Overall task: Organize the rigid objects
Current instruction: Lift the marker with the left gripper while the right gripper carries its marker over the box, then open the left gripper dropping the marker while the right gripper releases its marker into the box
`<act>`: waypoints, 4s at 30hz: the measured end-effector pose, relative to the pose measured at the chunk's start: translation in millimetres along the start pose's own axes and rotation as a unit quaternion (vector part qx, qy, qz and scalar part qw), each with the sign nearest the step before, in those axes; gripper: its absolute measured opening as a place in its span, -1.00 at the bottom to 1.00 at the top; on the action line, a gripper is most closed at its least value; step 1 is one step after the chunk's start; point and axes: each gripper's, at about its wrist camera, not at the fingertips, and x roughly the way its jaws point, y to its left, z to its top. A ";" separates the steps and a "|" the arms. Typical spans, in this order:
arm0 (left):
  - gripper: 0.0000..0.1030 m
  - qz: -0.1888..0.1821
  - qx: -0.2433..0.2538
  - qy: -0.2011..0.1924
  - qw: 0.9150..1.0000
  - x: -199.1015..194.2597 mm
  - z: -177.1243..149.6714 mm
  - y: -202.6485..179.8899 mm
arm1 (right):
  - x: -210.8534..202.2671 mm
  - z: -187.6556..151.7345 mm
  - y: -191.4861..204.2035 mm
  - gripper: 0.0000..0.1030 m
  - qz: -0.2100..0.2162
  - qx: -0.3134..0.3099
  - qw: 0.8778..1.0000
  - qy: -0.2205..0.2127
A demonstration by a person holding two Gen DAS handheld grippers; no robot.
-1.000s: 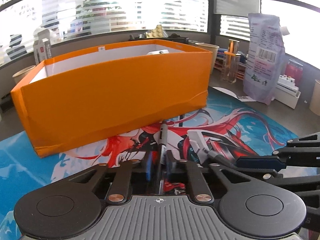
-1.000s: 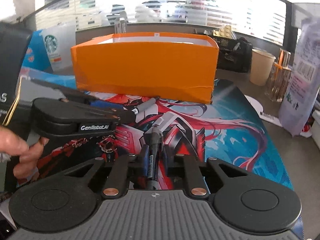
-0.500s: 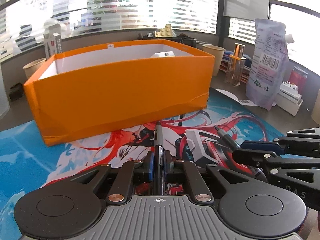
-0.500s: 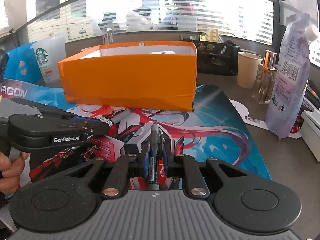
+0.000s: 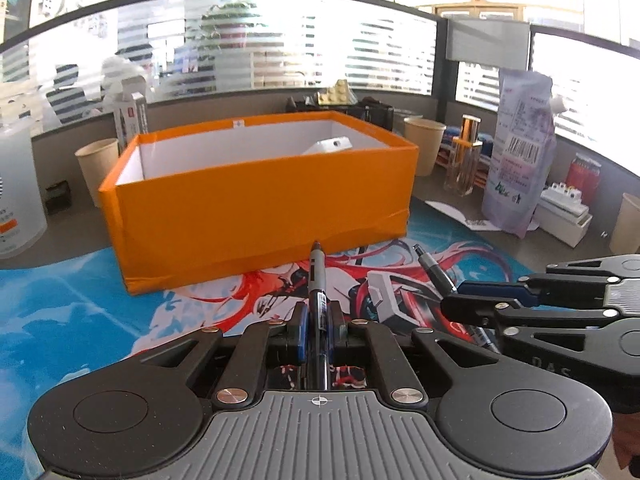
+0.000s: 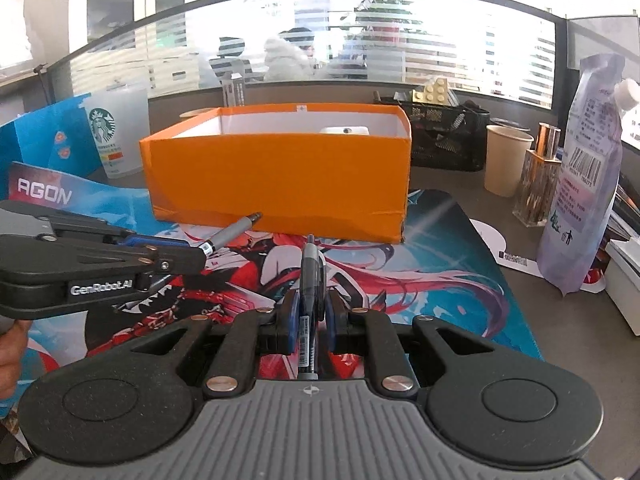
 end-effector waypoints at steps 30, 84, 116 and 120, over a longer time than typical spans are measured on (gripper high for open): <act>-0.86 0.028 -0.014 -0.093 0.995 -60.6 43.3 28.6 | -21.5 56.9 10.0 -0.81 0.022 0.002 0.996 -0.085; -0.85 0.055 -0.040 -0.087 0.994 54.3 137.7 91.2 | 89.0 178.9 -2.7 -0.81 0.042 -0.006 0.990 -0.137; -0.86 0.047 -0.055 0.000 0.997 126.2 115.7 100.0 | 150.3 157.7 -6.2 -0.81 0.060 0.015 0.996 -0.057; -0.86 0.047 -0.056 0.009 0.997 132.8 114.0 100.6 | 162.8 157.9 -7.7 -0.81 0.056 0.016 0.998 -0.033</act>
